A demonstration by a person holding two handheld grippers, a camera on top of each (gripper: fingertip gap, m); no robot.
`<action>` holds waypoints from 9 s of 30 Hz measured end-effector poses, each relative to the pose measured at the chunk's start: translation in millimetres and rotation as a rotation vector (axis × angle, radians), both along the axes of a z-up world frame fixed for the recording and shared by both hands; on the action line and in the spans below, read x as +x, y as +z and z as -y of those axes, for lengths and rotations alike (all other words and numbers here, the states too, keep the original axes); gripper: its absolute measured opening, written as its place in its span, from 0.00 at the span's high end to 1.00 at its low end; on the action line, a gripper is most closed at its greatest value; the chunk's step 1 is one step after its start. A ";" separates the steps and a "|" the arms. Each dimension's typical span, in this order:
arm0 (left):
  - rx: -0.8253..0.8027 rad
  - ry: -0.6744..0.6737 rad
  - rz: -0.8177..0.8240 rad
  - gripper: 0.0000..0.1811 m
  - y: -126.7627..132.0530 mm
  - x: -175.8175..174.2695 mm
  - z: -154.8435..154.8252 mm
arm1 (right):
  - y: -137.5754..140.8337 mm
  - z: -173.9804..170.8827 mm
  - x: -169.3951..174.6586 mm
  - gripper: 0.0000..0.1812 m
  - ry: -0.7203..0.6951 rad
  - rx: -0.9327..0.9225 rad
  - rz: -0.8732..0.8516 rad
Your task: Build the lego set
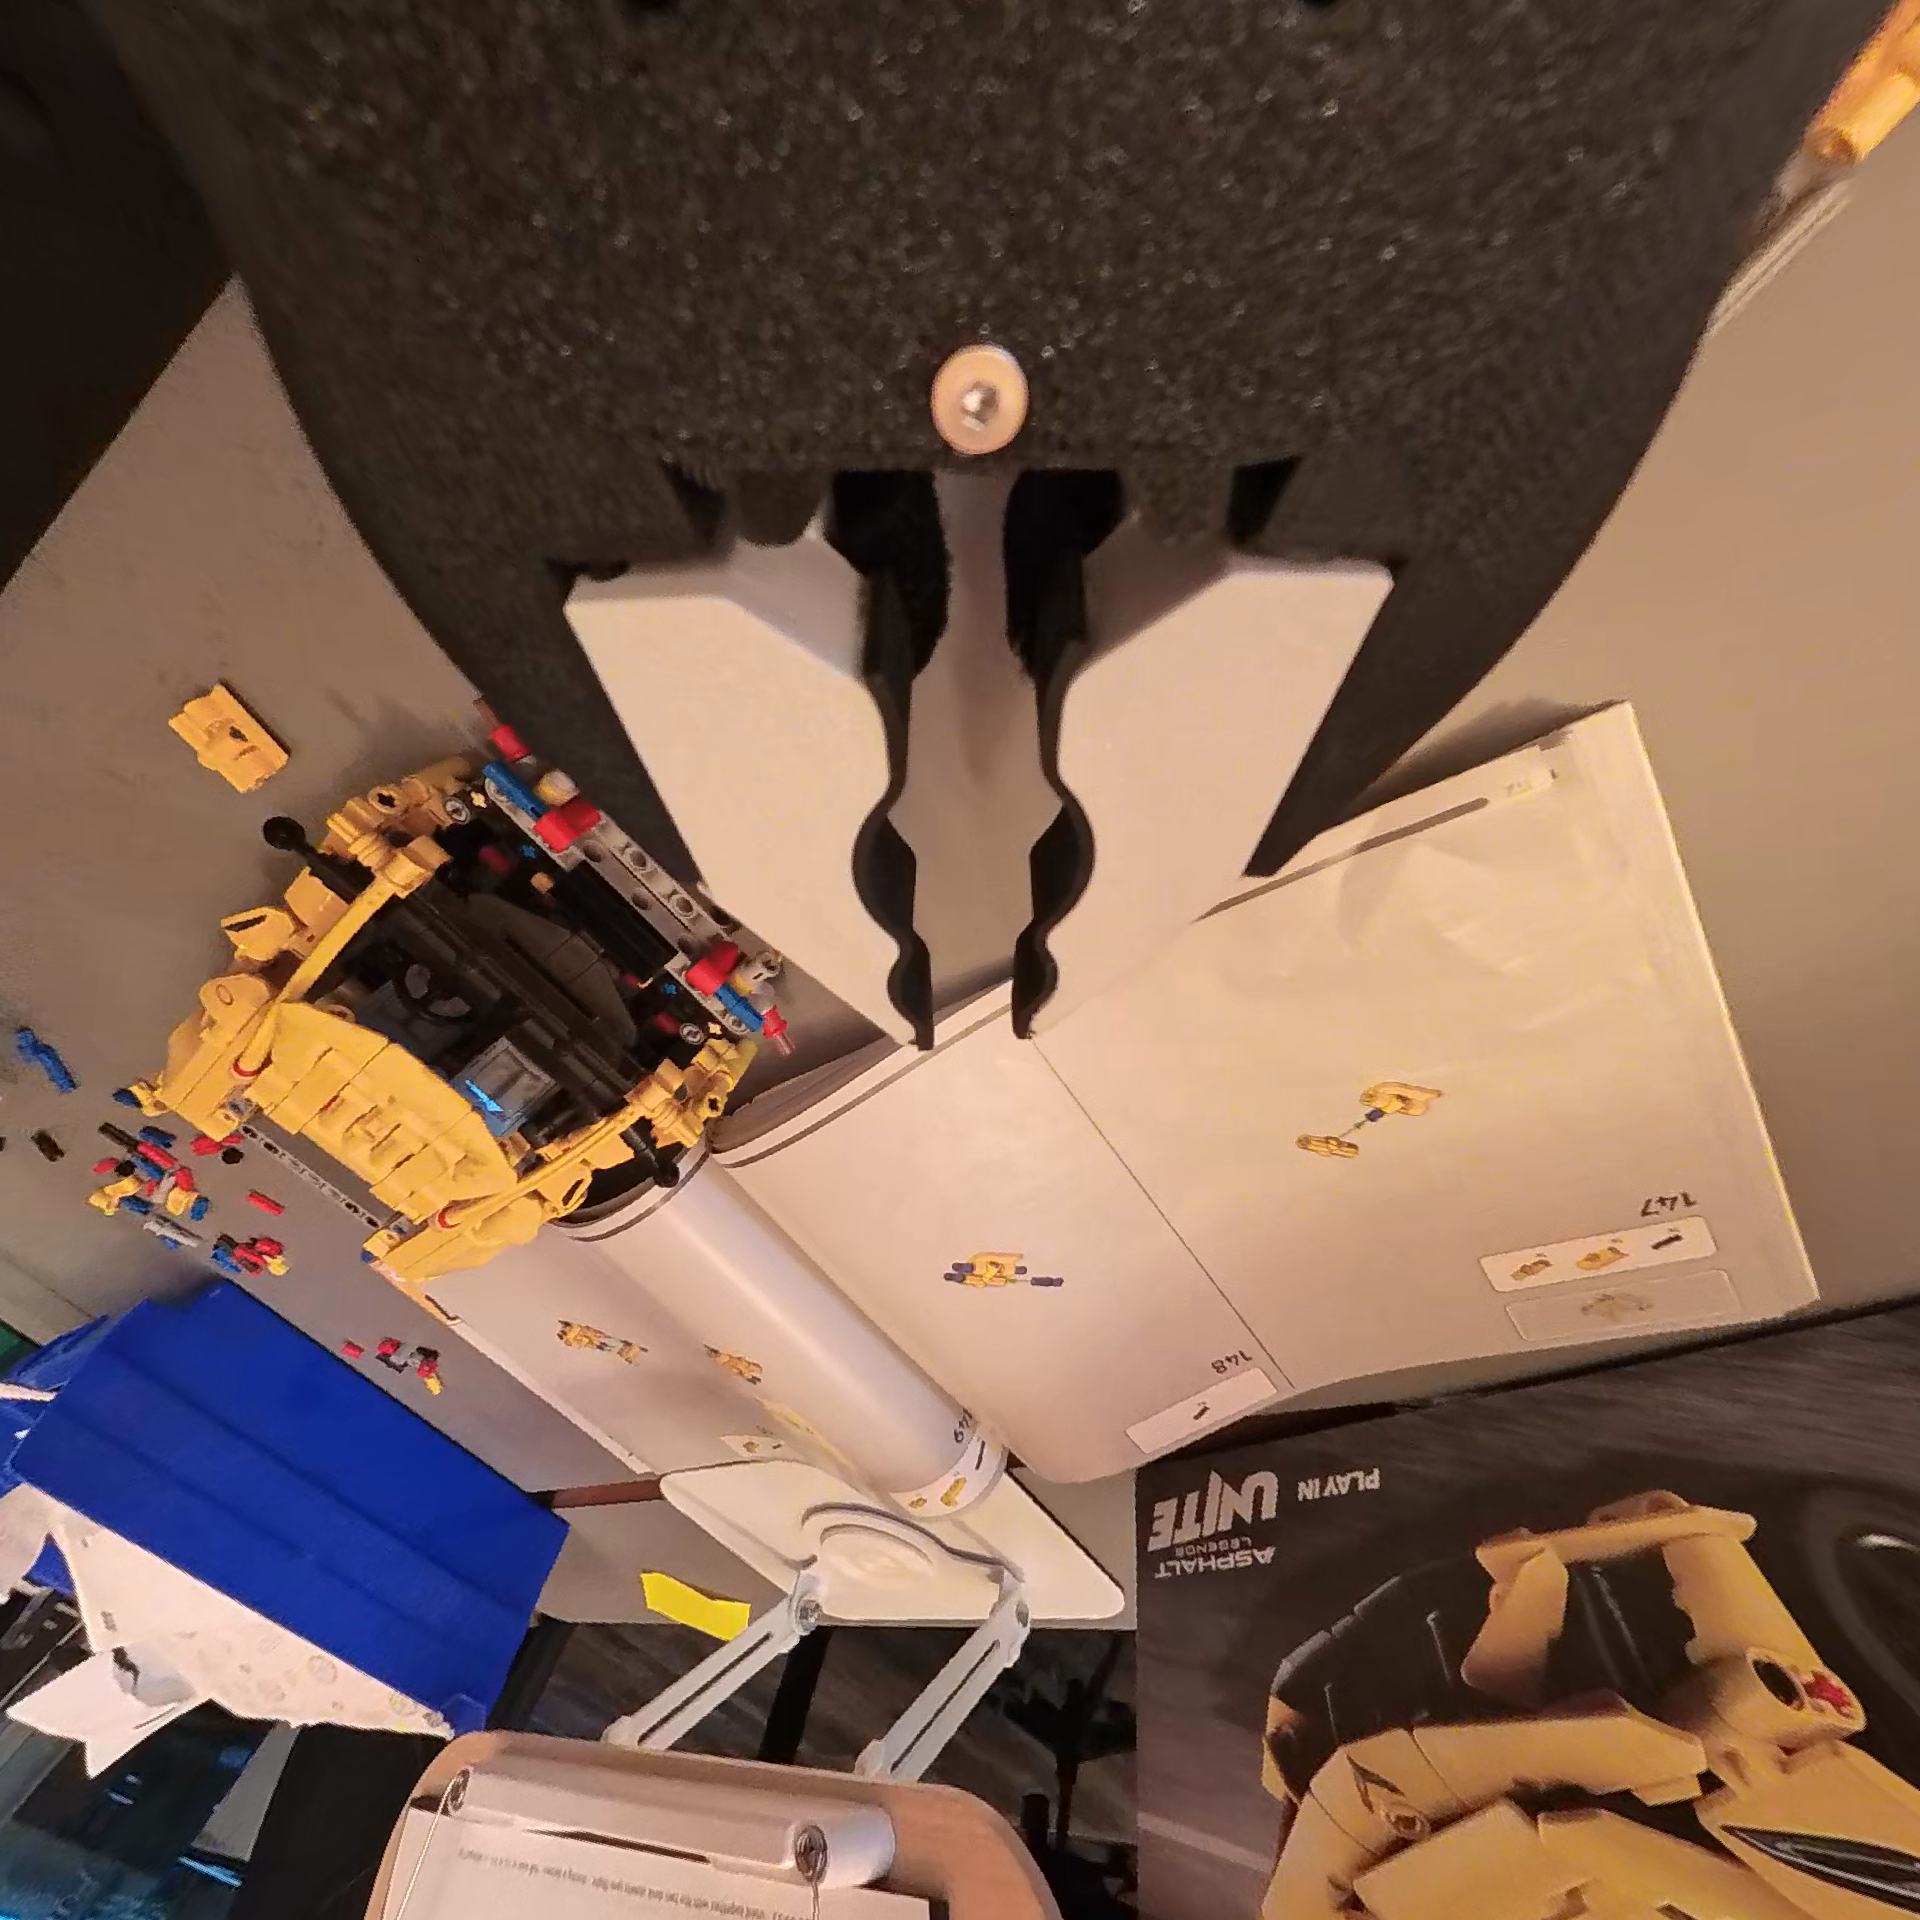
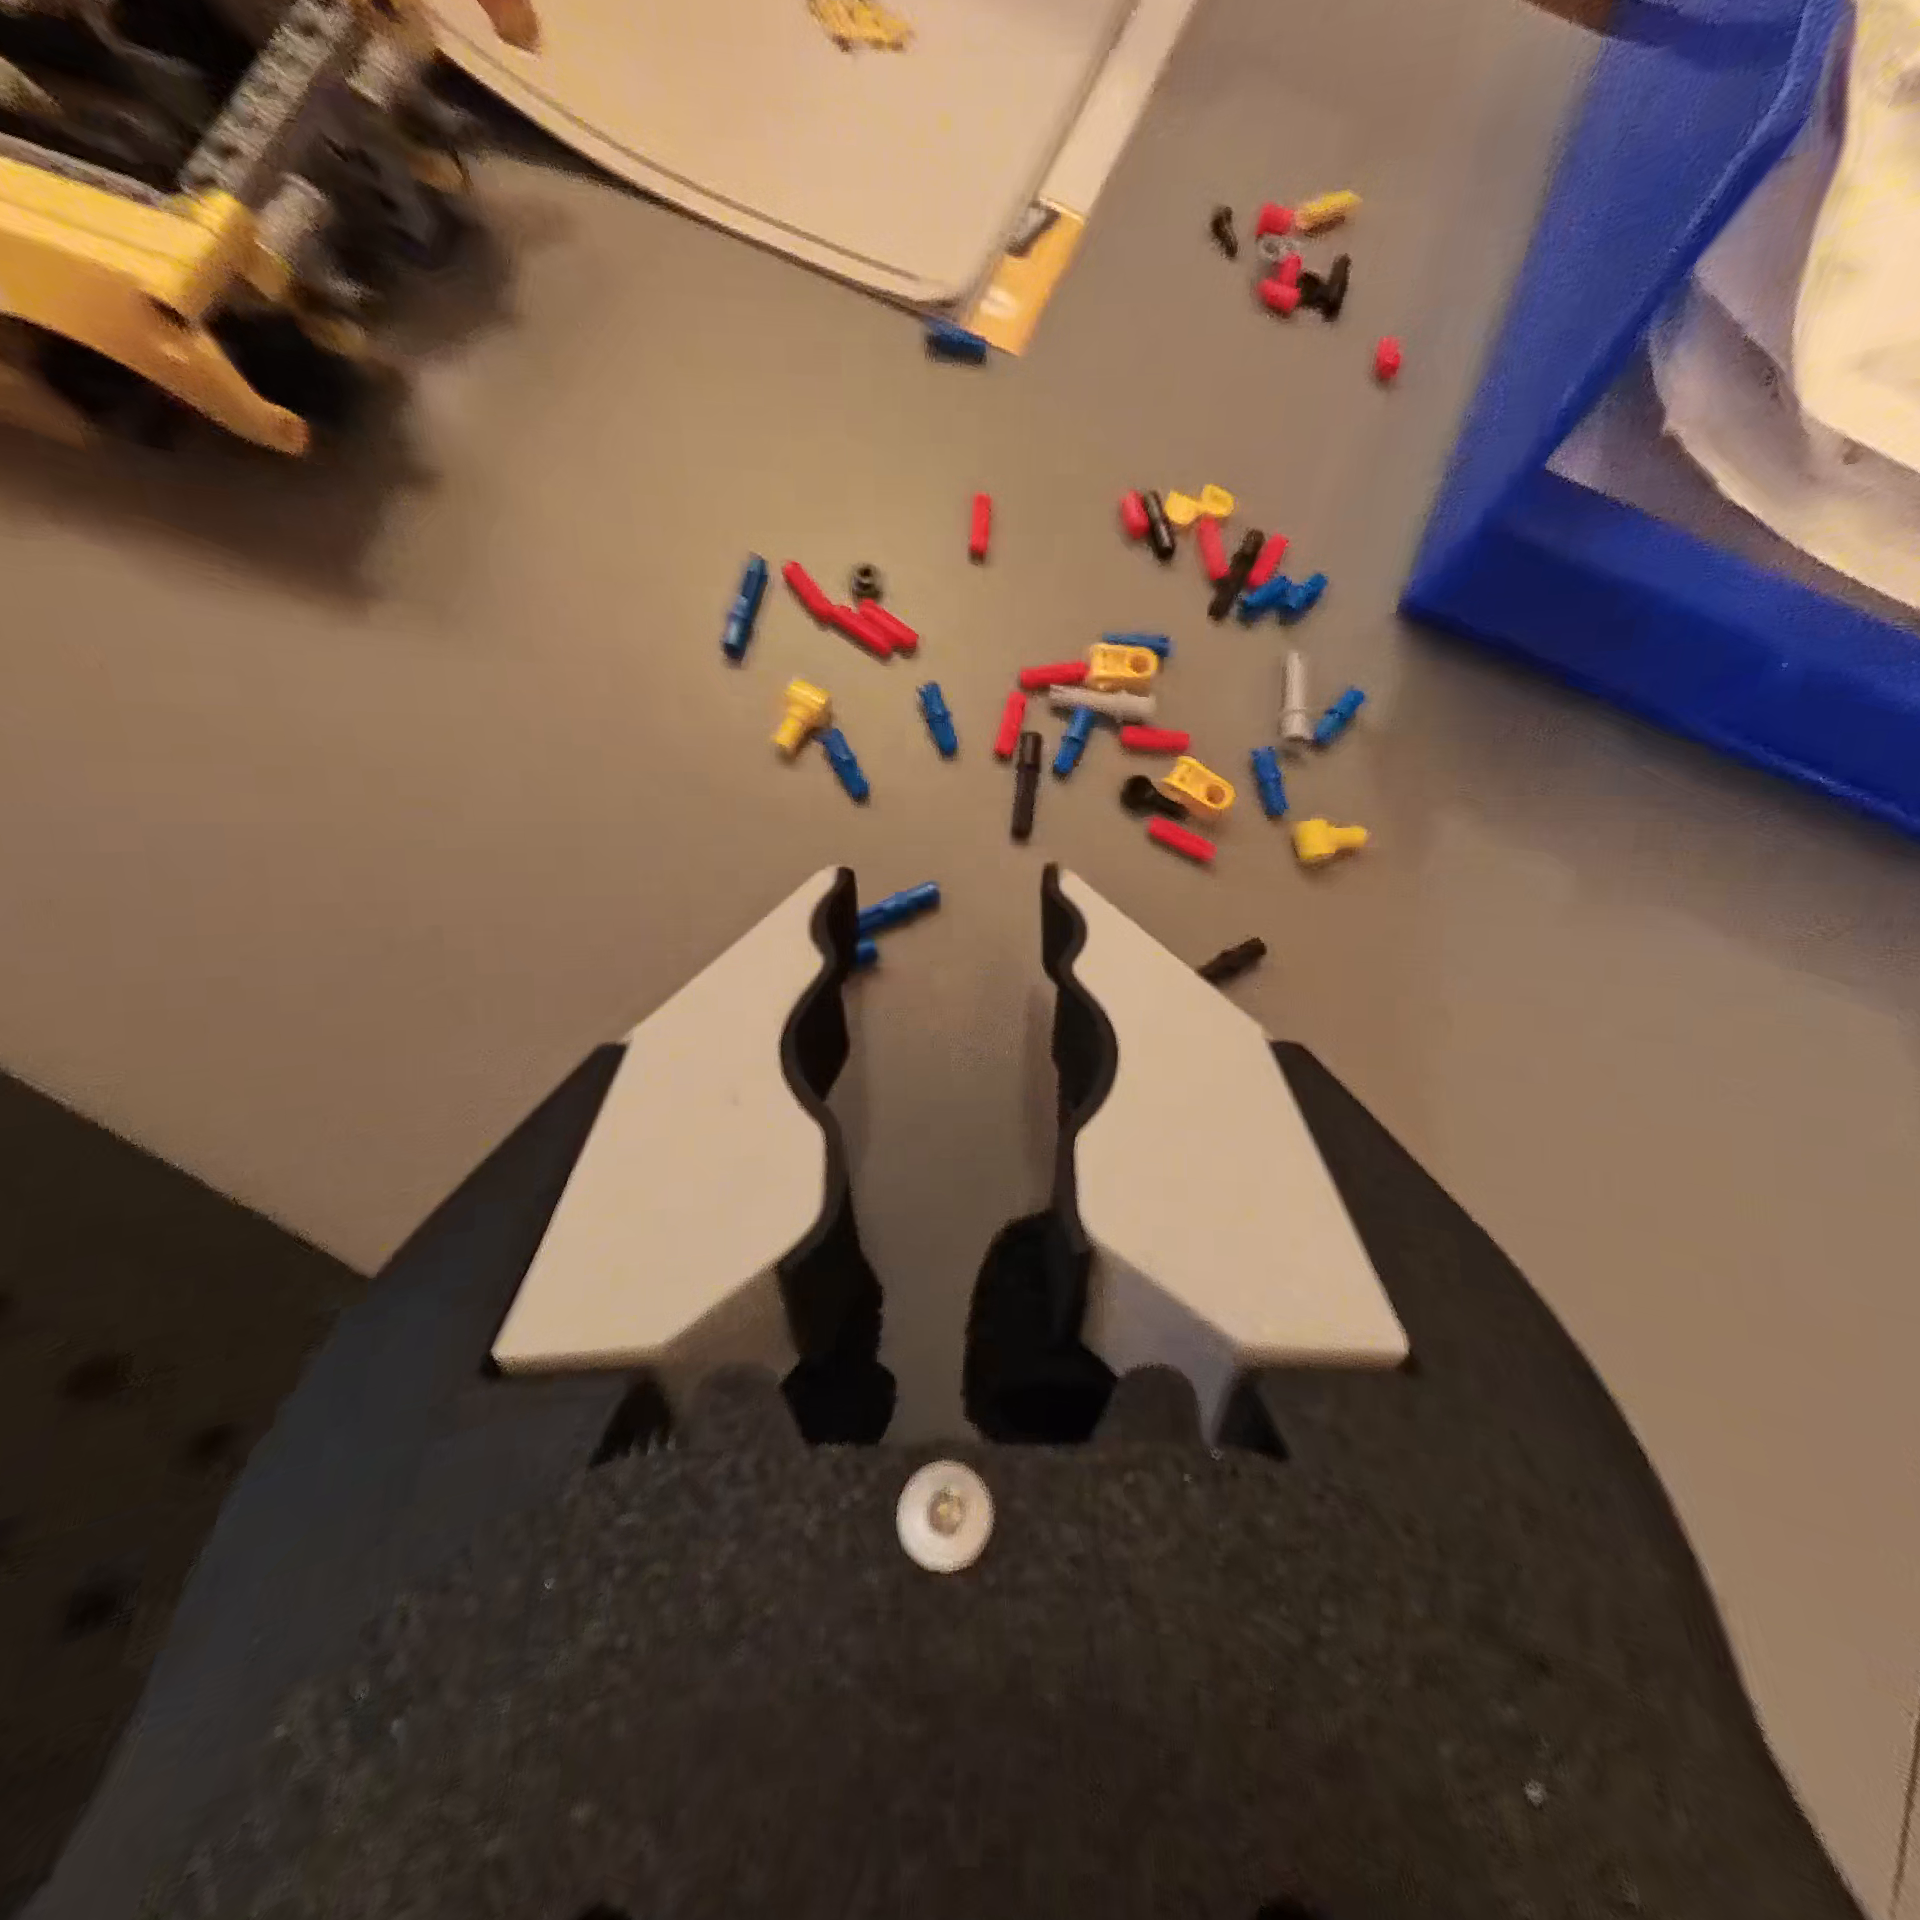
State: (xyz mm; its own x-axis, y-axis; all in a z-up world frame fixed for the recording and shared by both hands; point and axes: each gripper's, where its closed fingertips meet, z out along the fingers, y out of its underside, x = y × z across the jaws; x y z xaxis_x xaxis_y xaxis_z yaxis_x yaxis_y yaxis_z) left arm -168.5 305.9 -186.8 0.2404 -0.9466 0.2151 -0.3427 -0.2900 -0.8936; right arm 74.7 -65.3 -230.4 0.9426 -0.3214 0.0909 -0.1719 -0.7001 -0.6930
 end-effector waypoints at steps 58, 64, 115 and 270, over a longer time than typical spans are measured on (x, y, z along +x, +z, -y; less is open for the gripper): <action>0.213 -0.056 -0.067 0.92 -2.3 6.7 12.9 | -14.6 -54.0 11.1 0.87 0.431 -0.012 -0.107; 0.237 -0.062 -0.076 0.92 -2.8 8.0 13.7 | -20.2 -56.2 12.0 0.98 0.446 -0.069 -0.083; 0.254 -0.086 -0.078 0.92 -3.4 8.8 20.4 | 2.2 -93.9 -118.7 0.92 0.751 -0.092 -0.230; -1.309 -0.856 0.366 0.96 78.9 -5.0 216.3 | 116.5 -172.6 -259.5 0.87 1.041 0.564 0.093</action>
State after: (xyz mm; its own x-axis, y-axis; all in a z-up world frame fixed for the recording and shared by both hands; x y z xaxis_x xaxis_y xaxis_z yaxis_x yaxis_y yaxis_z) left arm -173.5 89.6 -108.0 -0.4815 0.1029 0.8704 -0.6323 -0.7285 -0.2636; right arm -184.9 107.3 -113.9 0.7714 0.5788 0.2645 0.3669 -0.0650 -0.9280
